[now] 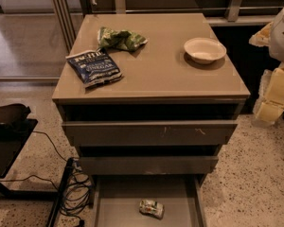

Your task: Pick 7up can from bottom drawer and place on counter

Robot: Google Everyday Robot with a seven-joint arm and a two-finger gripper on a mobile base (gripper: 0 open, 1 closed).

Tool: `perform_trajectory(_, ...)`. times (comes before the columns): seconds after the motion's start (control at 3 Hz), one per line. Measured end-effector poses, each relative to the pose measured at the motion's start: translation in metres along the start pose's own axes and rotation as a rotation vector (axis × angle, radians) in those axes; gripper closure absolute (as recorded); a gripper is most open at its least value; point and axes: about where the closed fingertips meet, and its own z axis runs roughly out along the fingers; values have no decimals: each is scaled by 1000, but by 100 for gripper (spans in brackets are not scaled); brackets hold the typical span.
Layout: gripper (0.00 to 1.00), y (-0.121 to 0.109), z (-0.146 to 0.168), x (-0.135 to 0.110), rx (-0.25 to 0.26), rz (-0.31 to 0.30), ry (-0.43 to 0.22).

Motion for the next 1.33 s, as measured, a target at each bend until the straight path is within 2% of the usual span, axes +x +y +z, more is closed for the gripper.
perform_trajectory(0.33,0,1,6,1,2,1,-9)
perform_trajectory(0.67,0,9,43,11,-30,7,-51)
perform_trajectory(1.33,0,51,170,39,-93,-21,-210)
